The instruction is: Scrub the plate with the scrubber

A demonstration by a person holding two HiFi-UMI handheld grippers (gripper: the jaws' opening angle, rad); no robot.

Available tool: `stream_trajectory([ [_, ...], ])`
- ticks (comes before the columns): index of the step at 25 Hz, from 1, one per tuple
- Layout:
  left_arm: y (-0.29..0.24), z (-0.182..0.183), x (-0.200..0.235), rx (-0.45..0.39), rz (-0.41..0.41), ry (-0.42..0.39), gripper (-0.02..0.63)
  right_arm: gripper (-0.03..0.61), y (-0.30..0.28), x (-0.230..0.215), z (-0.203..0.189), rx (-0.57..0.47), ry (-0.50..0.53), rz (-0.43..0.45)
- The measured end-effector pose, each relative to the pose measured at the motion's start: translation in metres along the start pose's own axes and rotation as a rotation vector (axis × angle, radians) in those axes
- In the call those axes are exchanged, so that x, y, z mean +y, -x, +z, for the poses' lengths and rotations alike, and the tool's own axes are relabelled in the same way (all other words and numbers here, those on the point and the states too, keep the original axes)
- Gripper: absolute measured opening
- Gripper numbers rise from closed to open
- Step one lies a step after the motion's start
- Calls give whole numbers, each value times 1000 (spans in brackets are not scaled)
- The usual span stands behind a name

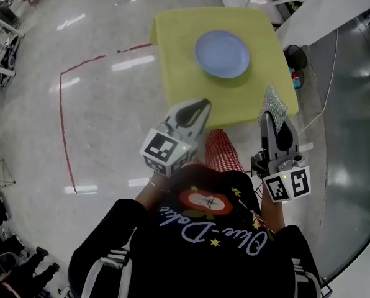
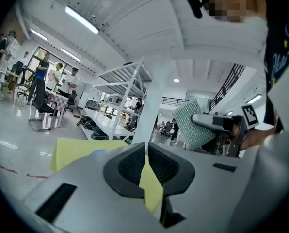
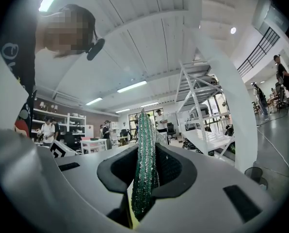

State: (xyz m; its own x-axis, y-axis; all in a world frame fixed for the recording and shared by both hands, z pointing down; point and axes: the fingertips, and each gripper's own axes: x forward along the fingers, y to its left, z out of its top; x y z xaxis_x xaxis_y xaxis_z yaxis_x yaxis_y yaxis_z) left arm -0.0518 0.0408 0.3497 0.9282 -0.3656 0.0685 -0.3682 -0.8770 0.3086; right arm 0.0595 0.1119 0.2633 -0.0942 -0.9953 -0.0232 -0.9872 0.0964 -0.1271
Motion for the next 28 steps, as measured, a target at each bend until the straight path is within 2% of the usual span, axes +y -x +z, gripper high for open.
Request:
stream_trajectory([
  [8, -7, 8, 39, 13, 126, -28, 8, 61, -50, -25, -9, -7, -19, 81],
  [12, -25, 12, 62, 22, 174, -16, 8, 61, -87, -43, -13, 15, -6, 139],
  [17, -53, 8, 88, 37, 237, 10, 8, 61, -134, -72, -31, 72, 12, 223],
  [22, -82, -1, 113, 67, 302, -7, 9, 61, -177, -97, -53, 136, 48, 298],
  [28, -116, -24, 145, 129, 359, 40, 9, 61, -229, -121, -92, 248, 100, 396],
])
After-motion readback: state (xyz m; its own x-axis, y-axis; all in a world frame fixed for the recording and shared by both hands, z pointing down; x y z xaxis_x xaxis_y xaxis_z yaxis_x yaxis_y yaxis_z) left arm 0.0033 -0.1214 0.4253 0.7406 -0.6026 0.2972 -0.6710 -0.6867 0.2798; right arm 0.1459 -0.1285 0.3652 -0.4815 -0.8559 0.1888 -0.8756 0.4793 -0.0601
